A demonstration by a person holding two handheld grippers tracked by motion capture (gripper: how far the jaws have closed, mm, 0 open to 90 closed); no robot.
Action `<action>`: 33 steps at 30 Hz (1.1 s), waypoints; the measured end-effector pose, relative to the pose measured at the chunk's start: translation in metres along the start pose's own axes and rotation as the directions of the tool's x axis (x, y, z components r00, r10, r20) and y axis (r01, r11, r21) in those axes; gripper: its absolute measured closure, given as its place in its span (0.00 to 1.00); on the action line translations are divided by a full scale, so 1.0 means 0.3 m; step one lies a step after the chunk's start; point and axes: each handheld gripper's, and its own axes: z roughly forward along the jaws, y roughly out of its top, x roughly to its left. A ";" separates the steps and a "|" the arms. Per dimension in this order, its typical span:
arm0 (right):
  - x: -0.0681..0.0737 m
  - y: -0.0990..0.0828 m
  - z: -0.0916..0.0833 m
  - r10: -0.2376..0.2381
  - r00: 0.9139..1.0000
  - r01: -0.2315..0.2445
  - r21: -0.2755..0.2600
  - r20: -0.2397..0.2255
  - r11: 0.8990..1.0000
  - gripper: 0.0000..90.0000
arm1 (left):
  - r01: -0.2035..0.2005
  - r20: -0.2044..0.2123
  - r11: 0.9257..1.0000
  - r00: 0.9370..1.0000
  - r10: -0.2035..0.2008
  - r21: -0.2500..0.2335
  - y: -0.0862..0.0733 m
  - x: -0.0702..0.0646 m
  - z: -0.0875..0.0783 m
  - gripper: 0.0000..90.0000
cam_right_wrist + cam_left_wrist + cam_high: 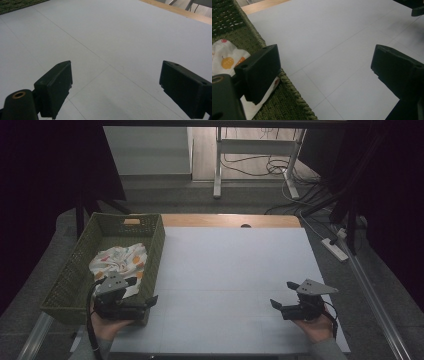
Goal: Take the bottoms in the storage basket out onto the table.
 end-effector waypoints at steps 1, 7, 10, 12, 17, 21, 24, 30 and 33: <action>0.000 0.000 0.001 -0.001 1.000 0.001 0.002 -0.002 1.000 0.13 | -0.002 0.000 1.000 1.000 0.002 -0.002 0.003 -0.002 0.002 0.10; 0.002 -0.003 0.006 -0.001 1.000 0.001 0.005 -0.007 1.000 0.14 | -0.002 -0.003 1.000 1.000 0.002 -0.003 0.013 -0.001 0.008 0.10; 0.003 -0.005 0.004 0.001 1.000 -0.001 0.005 -0.006 1.000 0.14 | -0.004 -0.009 1.000 1.000 0.004 -0.006 0.024 -0.003 0.009 0.10; 0.002 -0.007 0.003 0.003 1.000 -0.003 0.007 -0.005 1.000 0.14 | -0.002 -0.010 1.000 1.000 0.002 -0.012 0.029 -0.003 0.008 0.10; 0.000 -0.011 0.005 0.009 1.000 -0.009 0.012 -0.006 1.000 0.14 | 0.001 -0.011 1.000 1.000 -0.001 -0.011 0.038 0.006 0.011 0.10; 0.001 -0.013 0.008 0.007 1.000 -0.007 0.017 -0.004 1.000 0.14 | 0.006 -0.013 1.000 1.000 -0.006 -0.014 0.047 0.016 0.011 0.10; 0.001 -0.016 0.011 0.009 1.000 -0.009 0.027 -0.004 1.000 0.14 | 0.011 -0.012 1.000 1.000 -0.011 -0.014 0.051 0.023 0.012 0.10; 0.000 -0.020 0.014 0.011 1.000 -0.010 0.037 -0.003 0.999 0.14 | 0.017 -0.015 1.000 1.000 -0.017 -0.016 0.053 0.036 0.011 0.10; 0.001 -0.020 0.016 0.011 1.000 -0.011 0.043 -0.003 0.999 0.14 | 0.019 -0.017 1.000 1.000 -0.020 -0.018 0.057 0.042 0.011 0.10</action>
